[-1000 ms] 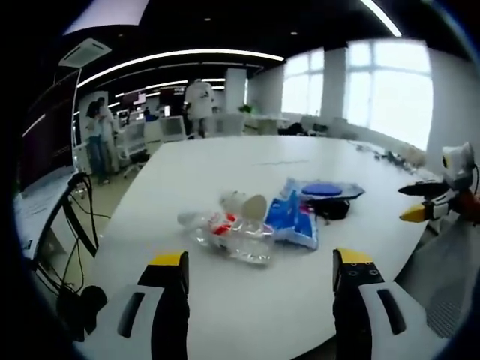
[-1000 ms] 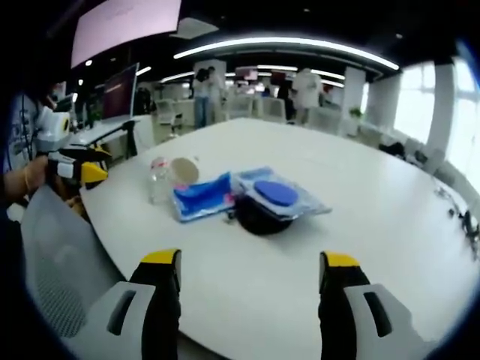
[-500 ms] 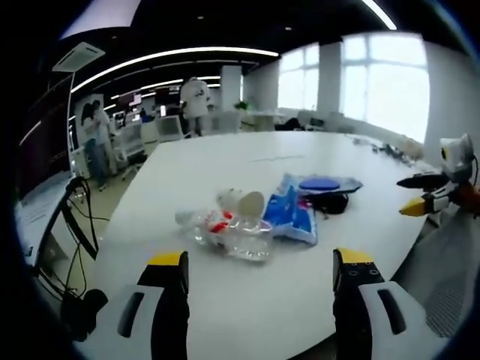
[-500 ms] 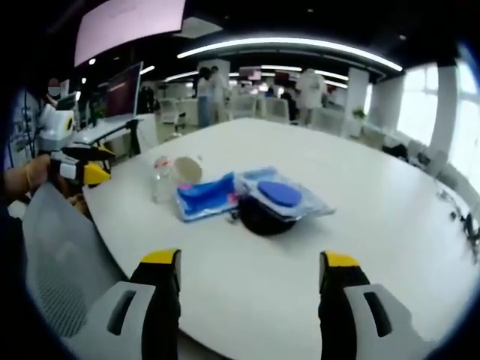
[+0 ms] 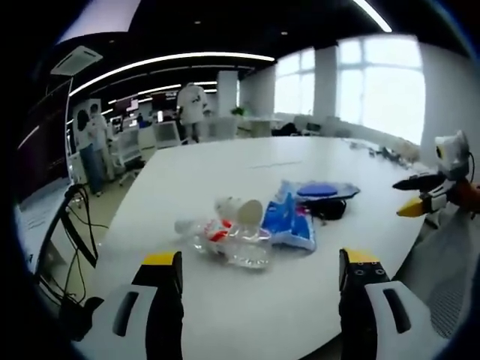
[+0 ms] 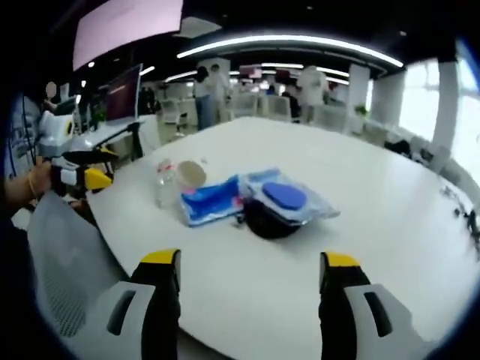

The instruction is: Arrange the tabletop items into an orderly group along one side of the table until the central work area is clear of visible clutter.

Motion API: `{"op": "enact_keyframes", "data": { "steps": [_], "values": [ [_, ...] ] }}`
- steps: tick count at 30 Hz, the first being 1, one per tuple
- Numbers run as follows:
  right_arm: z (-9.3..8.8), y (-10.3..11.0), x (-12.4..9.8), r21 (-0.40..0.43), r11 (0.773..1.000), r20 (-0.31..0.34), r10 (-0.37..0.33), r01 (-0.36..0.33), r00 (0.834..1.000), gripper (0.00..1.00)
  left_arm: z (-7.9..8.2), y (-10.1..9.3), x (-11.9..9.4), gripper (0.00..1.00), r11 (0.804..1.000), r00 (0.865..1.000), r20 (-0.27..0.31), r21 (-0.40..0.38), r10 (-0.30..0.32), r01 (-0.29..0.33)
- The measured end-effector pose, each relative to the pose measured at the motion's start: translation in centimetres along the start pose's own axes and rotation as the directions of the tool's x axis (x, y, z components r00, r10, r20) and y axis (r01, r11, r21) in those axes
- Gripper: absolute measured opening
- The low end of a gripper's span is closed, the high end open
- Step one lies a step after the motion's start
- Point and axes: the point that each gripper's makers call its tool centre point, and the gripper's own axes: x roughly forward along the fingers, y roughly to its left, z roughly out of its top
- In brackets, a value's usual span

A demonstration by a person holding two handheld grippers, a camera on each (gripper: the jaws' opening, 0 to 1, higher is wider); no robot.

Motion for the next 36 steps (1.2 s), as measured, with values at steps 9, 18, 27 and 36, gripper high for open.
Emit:
{"op": "enact_keyframes", "data": {
  "steps": [9, 18, 27, 36],
  "values": [
    [1.4, 1.6, 1.2, -0.094, 0.995, -0.025, 0.029, -0.031, 0.999, 0.73, 0.6, 0.0, 0.5, 0.92, 0.999, 0.999, 0.015, -0.014, -0.030, 0.030],
    [3.1, 4.0, 2.3, -0.091, 0.988, -0.028, 0.127, -0.129, 0.992, 0.73, 1.4, 1.0, 0.7, 0.98, 1.000, 0.999, 0.032, -0.013, -0.010, 0.011],
    [3.8, 6.1, 3.9, -0.143, 0.968, -0.069, 0.198, -0.206, 0.978, 0.72, 2.8, 2.3, 1.1, 0.99, 0.998, 0.997, 0.074, -0.059, -0.009, 0.013],
    [5.1, 8.5, 5.6, -0.144, 0.950, -0.067, 0.271, -0.278, 0.960, 0.72, 3.3, 3.6, 2.2, 0.99, 0.998, 0.998, 0.069, -0.065, 0.002, 0.002]
  ]
}}
